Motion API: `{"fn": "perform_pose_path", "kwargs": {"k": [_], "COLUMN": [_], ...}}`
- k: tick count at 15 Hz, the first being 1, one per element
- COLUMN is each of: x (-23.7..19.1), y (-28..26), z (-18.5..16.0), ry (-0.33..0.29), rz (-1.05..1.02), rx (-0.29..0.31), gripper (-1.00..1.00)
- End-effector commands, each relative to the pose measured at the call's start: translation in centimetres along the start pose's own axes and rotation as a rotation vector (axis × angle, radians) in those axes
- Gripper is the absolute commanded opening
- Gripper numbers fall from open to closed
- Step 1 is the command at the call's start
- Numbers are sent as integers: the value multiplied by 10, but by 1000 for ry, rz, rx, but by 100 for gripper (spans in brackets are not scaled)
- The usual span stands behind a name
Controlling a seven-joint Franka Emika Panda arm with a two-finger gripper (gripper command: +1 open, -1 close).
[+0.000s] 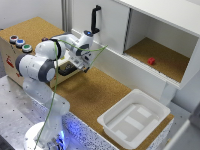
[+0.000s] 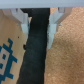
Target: Grasp the handle of the drawer, then close it
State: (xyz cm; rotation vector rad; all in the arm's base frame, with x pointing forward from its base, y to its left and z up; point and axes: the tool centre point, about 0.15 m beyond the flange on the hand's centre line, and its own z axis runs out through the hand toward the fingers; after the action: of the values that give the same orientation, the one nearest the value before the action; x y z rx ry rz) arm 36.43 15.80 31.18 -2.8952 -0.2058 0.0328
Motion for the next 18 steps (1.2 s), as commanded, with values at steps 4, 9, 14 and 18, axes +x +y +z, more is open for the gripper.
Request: {"fn": "perform_pose_path", "kwargs": {"k": [4,9,14,18], "x": [8,16,25,28], "y": [-77,-119,-148,-170], "z": [37,46,49,47], "ry": [62,60,48,53], "rz": [-37,-79,-111,-154], "rx": [20,39,54,59], "gripper": [-100,-100,-100,-100]}}
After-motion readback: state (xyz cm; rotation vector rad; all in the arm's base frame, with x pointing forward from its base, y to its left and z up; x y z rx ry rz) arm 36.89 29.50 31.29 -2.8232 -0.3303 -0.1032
